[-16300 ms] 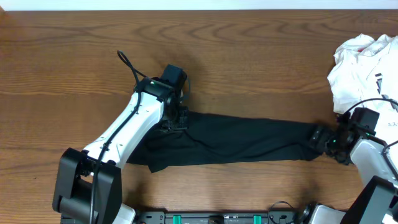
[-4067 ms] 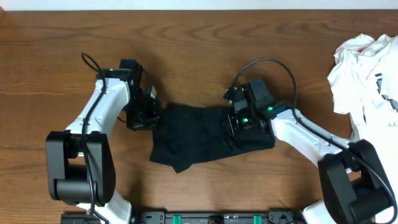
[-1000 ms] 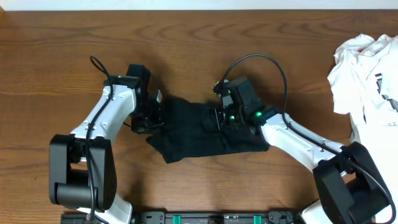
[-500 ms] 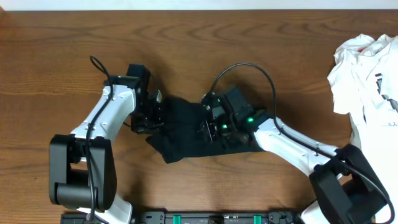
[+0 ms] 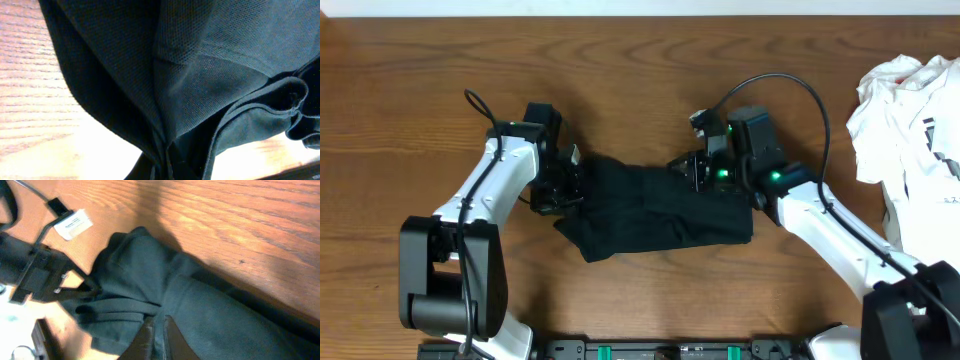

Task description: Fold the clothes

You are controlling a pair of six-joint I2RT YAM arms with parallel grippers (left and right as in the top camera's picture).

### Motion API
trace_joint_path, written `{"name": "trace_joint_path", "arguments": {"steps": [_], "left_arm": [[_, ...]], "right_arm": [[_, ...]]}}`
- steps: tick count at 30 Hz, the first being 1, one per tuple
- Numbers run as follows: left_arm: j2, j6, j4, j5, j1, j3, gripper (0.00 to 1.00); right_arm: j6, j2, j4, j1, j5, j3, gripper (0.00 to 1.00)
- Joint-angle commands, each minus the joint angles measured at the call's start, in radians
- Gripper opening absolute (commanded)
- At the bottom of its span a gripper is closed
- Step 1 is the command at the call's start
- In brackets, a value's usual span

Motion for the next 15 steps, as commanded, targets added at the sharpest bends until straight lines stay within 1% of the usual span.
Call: {"name": "trace_joint_path", "arguments": {"steps": [1, 5, 11, 15], "left_arm": [[-0.008, 0.019, 0.002, -0.021, -0.003, 0.02, 0.06], [-0.008, 0.019, 0.003, -0.021, -0.003, 0.02, 0.06], [-0.008, 0.019, 0.006, -0.021, -0.003, 0.02, 0.06], [-0.01, 0.02, -0.002, -0.022, -0.003, 0.031, 0.06]], "right_arm": [[-0.007, 0.065, 0.027, 0.01, 0.057, 0.01, 0.03], [-0.001, 0.154, 0.086, 0.034, 0.055, 0.01, 0.01], [-0.002, 0.326, 0.209, 0.103, 0.055, 0.01, 0.01], [-0.027, 0.376, 0.249, 0.14, 0.047, 0.01, 0.01]]}}
